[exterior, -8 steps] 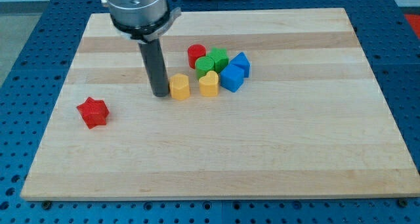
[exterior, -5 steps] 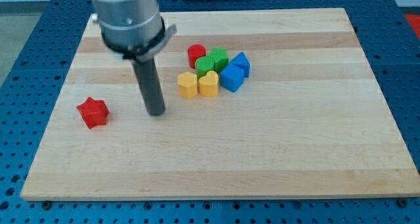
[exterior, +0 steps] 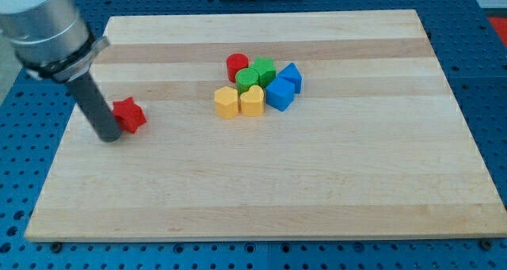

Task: Keep red star on top left to yellow hexagon

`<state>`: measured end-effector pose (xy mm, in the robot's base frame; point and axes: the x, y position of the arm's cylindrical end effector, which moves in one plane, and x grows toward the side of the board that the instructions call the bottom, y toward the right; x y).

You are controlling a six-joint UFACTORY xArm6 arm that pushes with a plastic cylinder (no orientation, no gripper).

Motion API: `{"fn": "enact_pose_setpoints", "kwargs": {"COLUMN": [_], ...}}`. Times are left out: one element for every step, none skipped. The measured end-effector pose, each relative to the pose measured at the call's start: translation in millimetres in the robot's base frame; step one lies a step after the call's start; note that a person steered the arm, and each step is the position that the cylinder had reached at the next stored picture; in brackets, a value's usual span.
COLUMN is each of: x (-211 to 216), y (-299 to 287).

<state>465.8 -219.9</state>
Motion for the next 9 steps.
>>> {"fn": "enact_pose_setpoints", "kwargs": {"x": [2.8,21.7,13.2,-20.4,-44.3,-56.5,-55.7,-34.0,5.2], "y": [-1.5,-32.4,-42.3,-21.1,32.4,62.6,50.1,13.4,8.0]}}
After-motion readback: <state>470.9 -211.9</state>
